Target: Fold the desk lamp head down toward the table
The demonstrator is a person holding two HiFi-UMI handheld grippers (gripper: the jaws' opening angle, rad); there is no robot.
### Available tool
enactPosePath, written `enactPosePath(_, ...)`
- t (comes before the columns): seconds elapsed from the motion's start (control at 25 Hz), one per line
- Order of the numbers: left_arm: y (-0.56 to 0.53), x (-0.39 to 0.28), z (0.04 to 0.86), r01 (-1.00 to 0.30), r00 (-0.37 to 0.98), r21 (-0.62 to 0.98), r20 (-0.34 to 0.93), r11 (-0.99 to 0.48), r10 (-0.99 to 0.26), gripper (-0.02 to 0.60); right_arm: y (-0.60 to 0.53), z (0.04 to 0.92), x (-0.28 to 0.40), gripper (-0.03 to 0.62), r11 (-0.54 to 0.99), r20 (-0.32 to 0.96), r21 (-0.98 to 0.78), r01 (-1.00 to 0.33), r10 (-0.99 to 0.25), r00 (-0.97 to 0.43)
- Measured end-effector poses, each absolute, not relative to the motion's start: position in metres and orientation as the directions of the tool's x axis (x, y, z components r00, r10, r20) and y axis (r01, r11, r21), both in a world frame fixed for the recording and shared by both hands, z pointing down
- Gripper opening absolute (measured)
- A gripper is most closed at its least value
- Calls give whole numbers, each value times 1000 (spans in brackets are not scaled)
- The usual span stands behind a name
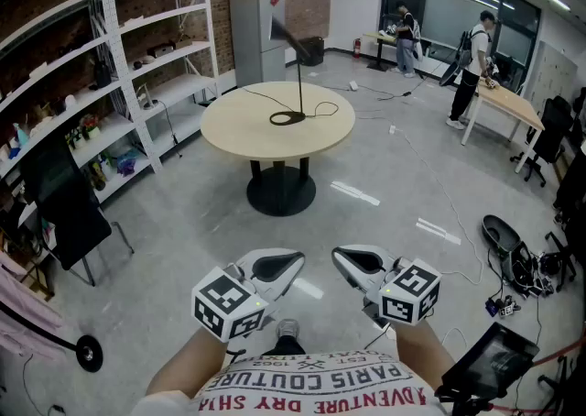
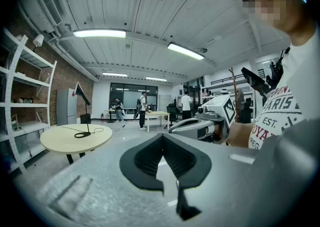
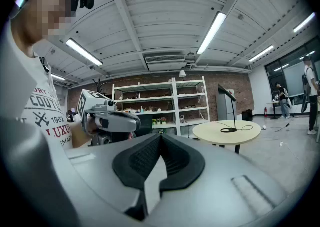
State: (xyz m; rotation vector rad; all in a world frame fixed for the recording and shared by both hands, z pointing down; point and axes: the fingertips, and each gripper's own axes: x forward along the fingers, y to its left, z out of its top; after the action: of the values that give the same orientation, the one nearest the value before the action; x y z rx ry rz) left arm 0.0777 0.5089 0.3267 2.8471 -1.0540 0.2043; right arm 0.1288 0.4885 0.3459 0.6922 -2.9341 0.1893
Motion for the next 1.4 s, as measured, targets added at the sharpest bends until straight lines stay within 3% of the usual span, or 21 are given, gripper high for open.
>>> enactPosePath(0.2, 502, 74, 333, -665, 734, -1, 189, -747, -653, 2, 482, 347, 126, 0, 888, 149, -84, -451, -437, -887)
enactPosePath(0.84, 479, 74, 340, -601, 799, 118, 128, -791, -588, 2, 456, 366, 124, 2, 874, 168, -115, -473, -452, -876)
enactPosePath(1.4, 325, 45, 382, -570, 822, 188, 142, -800, -552, 3, 311, 400, 103, 2, 848, 199, -176, -499, -466, -862)
